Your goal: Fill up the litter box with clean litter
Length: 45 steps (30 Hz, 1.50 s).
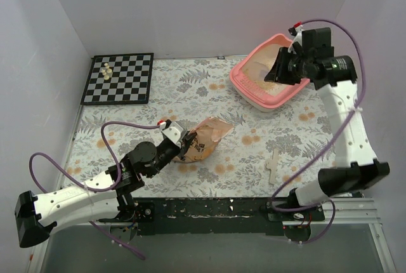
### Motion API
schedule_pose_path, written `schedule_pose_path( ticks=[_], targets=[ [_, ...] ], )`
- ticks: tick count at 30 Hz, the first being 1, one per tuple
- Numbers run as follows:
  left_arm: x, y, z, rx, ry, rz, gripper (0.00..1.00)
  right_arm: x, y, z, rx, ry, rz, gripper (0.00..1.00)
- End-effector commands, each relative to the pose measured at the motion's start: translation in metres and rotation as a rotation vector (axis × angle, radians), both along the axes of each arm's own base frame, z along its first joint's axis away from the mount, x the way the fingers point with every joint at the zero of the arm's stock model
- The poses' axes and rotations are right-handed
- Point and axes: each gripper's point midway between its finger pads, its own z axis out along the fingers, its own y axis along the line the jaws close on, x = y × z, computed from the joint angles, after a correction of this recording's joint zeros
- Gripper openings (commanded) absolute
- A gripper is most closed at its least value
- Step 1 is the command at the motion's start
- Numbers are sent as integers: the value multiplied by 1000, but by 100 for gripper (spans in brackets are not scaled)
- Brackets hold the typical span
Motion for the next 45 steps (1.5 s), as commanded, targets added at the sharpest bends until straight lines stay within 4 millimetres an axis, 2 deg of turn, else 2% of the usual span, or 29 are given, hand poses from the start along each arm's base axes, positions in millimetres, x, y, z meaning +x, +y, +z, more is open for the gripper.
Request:
schedule_pose_path(
  ticks=[1,4,9,12,17,22,27,37,45],
  targets=[
    [-2,-6,22,-45,-46,-24,0,-90,48,42,206,-62,347,1],
    [5,-7,19,-31,-38,10,0,-131,58,44,273,-40,454,1],
    [14,-7,20,-26,-28,58,0,-175,57,45,269,-18,513,1],
    [17,-9,26,-36,-28,72,0,-188,56,42,241,-16,533,1],
    [19,-12,31,-53,-20,77,0,-203,61,24,248,44,573,1],
    [20,-13,34,-62,-16,80,0,-199,63,13,223,76,570,1],
    [17,-14,29,-43,-22,60,0,-190,79,4,238,102,593,1],
    [9,-11,27,-35,-62,15,0,-173,109,-43,137,240,603,1],
    [-9,-12,16,-45,-60,-77,0,-137,124,-77,59,332,589,1]
  ],
)
